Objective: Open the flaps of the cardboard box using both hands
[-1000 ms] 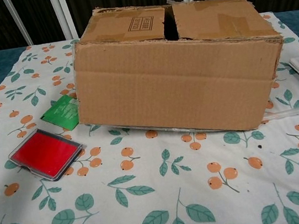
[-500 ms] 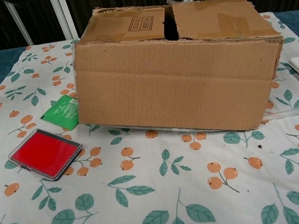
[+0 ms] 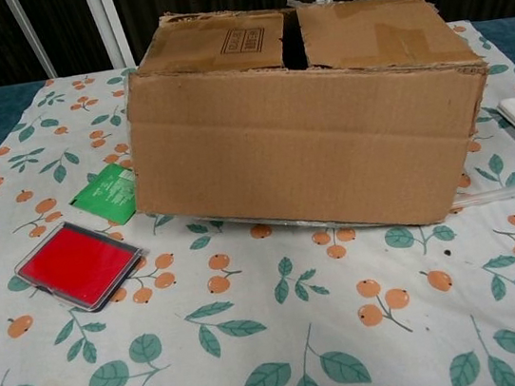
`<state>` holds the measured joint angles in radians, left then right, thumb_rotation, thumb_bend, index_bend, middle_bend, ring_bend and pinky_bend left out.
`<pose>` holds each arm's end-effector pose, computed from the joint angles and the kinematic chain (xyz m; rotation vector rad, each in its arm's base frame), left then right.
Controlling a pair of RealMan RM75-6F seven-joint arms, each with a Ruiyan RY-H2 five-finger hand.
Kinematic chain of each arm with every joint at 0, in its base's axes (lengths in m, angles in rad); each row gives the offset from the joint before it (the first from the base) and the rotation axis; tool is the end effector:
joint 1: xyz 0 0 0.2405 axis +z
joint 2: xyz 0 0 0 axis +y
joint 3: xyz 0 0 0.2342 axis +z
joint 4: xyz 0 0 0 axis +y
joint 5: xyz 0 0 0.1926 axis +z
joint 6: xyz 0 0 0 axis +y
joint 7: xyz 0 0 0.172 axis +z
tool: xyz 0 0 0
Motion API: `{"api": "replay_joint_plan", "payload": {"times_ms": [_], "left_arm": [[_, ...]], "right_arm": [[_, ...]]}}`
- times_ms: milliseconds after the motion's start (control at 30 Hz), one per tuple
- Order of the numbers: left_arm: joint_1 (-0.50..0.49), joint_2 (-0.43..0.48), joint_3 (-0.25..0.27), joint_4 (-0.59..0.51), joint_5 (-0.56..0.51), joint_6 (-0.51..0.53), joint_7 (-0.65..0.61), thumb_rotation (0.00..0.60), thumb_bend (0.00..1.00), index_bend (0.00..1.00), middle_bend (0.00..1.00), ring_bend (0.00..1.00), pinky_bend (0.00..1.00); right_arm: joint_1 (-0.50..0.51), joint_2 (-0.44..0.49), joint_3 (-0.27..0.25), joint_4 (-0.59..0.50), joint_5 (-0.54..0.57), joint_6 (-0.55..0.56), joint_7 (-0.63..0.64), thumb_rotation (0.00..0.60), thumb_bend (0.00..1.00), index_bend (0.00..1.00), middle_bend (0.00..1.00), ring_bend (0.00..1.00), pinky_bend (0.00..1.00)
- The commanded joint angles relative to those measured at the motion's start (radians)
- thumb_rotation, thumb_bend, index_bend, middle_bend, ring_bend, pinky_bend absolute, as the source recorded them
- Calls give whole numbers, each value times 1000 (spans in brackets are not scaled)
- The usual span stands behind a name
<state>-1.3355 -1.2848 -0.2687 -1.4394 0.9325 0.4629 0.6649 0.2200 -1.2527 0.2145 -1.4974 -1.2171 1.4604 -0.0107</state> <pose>0.0520 0.4227 0.0357 -2.2835 -0.1626 -0.6785 -0.2936 -0.2713 0.1777 1.1065 -0.8876 0.9810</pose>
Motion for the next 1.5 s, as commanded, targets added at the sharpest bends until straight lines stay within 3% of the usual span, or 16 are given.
{"api": "replay_joint_plan", "payload": {"times_ms": [33,633,900,1500], "left_arm": [[-48,-55,28,50,-4,-8,-19,600,1000,222,317,195,294],[-171,-161,127,158,-32,-20,-62,600,1000,218,333,200,301],[-199,-170,163,172,-57,-9,-58,600,1000,332,542,363,412],[-249,-196,185,217,-27,10,-72,600,1000,424,685,492,495]], "right_arm": [[-2,-1,2,1,-2,-3,1,600,242,0,0,0,229],[-13,-5,12,5,-10,-18,9,600,243,0,0,0,229],[-15,-7,16,10,-17,-18,8,600,243,0,0,0,228],[-20,-13,26,25,-27,-17,16,600,244,0,0,0,228]]}}
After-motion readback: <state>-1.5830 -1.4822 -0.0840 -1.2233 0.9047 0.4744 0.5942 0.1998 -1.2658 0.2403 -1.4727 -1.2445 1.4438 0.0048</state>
